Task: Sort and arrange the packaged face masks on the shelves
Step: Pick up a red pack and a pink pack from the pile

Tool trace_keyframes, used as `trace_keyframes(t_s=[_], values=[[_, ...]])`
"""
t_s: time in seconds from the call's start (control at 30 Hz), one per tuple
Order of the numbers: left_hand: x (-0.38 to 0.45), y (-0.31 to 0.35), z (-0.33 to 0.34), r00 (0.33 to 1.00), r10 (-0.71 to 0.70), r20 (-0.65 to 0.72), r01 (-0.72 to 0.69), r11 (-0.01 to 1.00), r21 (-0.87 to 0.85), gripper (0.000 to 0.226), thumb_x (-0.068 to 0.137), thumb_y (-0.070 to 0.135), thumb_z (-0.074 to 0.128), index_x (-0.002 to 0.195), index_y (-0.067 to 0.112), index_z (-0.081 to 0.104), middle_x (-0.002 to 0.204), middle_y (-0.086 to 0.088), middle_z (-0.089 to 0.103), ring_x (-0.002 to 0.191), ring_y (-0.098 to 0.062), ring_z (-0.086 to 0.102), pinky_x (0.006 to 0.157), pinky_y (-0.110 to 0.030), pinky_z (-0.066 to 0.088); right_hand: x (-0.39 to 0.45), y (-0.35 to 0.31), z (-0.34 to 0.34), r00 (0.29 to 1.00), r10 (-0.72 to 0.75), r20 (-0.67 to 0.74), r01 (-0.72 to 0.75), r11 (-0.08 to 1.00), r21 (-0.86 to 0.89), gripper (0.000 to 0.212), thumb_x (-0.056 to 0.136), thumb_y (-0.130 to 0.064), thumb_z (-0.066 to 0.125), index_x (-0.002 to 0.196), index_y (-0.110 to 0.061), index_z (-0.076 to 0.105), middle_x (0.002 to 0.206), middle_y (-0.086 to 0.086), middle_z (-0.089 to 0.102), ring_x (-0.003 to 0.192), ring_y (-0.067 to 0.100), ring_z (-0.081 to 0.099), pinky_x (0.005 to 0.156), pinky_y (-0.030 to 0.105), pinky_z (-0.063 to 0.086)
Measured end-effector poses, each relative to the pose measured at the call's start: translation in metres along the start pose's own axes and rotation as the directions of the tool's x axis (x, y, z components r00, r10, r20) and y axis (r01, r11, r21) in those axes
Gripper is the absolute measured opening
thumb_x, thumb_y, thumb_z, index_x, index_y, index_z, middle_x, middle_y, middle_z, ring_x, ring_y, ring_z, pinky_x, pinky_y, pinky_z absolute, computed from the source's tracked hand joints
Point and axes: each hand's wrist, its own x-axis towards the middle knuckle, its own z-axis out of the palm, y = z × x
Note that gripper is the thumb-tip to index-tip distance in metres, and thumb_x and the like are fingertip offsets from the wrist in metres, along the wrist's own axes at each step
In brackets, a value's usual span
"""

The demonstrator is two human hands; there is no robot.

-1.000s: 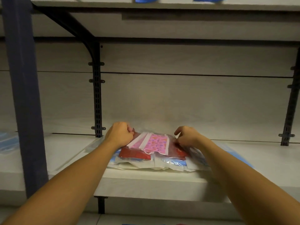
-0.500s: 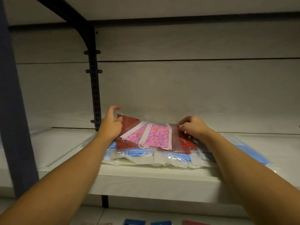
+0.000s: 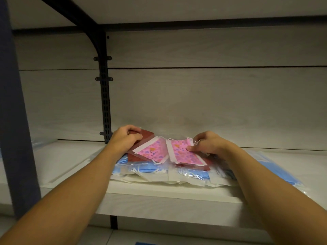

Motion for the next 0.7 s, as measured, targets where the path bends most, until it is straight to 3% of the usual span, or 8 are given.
trace_keyframes(t_s=[0.1,0.13,0.27,0.37,0.47,0.53,0.6,0.7], values=[[0.001,-0.001,0.0,1.0,0.006,-0.01,-0.006,1.0,-0.011,0.021,0.086,0.013,0.073,0.102,0.027,0.073,0.099,0.0,0.073,0.085,-0.018,0.071,0.074,-0.031,0.056,0.002,0.002,-0.002,0.992,-0.035,-0.117,0.039,0.999,0.027,0.043,0.076,-0.026,0.089,0.112,-0.017,0.066,0.1,0.001,0.063,0.089,0.018,0.059,0.073,0.023,0.044],[0.001,-0.001,0.001,1.0,0.015,-0.021,-0.015,1.0,-0.004,0.02,0.088,0.014,0.072,0.103,0.027,0.072,0.101,0.0,0.073,0.085,-0.017,0.071,0.075,-0.03,0.056,0.002,0.002,-0.003,0.987,-0.049,-0.156,0.056,0.998,0.039,0.042,0.076,-0.025,0.089,0.111,-0.017,0.067,0.1,0.002,0.063,0.086,0.018,0.06,0.071,0.02,0.044],[0.001,-0.002,0.001,0.995,0.081,-0.058,-0.071,0.985,0.156,0.024,0.092,0.016,0.071,0.114,0.026,0.068,0.107,-0.002,0.07,0.088,-0.015,0.067,0.069,-0.023,0.048,-0.001,0.005,-0.004,0.967,-0.101,-0.233,0.128,0.986,0.105,0.033,0.08,-0.013,0.086,0.108,-0.015,0.068,0.075,-0.001,0.05,0.054,0.008,0.048,0.038,0.011,0.035],[-0.004,0.001,0.001,0.987,0.151,-0.054,-0.137,0.969,0.205,0.034,0.093,0.013,0.07,0.124,0.024,0.061,0.114,-0.003,0.067,0.095,-0.018,0.063,0.076,-0.023,0.045,0.001,0.008,-0.002,0.95,-0.152,-0.273,0.167,0.986,0.03,0.037,0.081,-0.022,0.086,0.115,-0.021,0.072,0.067,-0.007,0.053,0.056,0.005,0.049,0.045,0.015,0.035],[-0.009,0.004,0.002,0.98,0.183,-0.081,-0.157,0.953,0.258,0.046,0.094,0.014,0.069,0.134,0.028,0.051,0.12,-0.004,0.062,0.1,-0.018,0.058,0.081,-0.024,0.045,-0.001,0.007,-0.001,0.939,-0.143,-0.314,0.197,0.969,0.148,0.041,0.084,-0.017,0.083,0.123,-0.02,0.069,0.068,-0.002,0.07,0.056,0.007,0.065,0.045,0.01,0.04],[-0.015,0.008,0.001,0.963,0.237,-0.128,-0.179,0.918,0.355,0.05,0.096,0.02,0.066,0.138,0.036,0.044,0.121,-0.004,0.063,0.104,-0.024,0.06,0.087,-0.036,0.051,-0.006,0.005,-0.001,0.944,-0.128,-0.304,0.207,0.948,0.243,0.051,0.084,-0.01,0.081,0.13,-0.015,0.06,0.071,0.005,0.068,0.051,0.007,0.063,0.041,0.01,0.04],[-0.02,0.015,0.001,0.932,0.328,-0.152,-0.225,0.856,0.465,0.052,0.099,0.023,0.062,0.142,0.037,0.038,0.118,-0.006,0.066,0.104,-0.03,0.064,0.083,-0.04,0.053,-0.012,0.002,0.001,0.962,-0.094,-0.257,0.183,0.919,0.35,0.067,0.082,-0.003,0.082,0.138,-0.01,0.047,0.069,0.008,0.062,0.044,0.007,0.059,0.042,0.016,0.045],[-0.028,0.031,-0.003,0.893,0.419,-0.163,-0.263,0.782,0.565,0.06,0.099,0.022,0.061,0.149,0.035,0.031,0.105,-0.009,0.066,0.092,-0.033,0.065,0.072,-0.039,0.051,-0.015,-0.001,0.004,0.985,-0.054,-0.162,0.122,0.884,0.45,0.09,0.072,0.0,0.088,0.146,-0.008,0.038,0.083,0.012,0.063,0.061,0.016,0.065,0.049,0.022,0.051]])
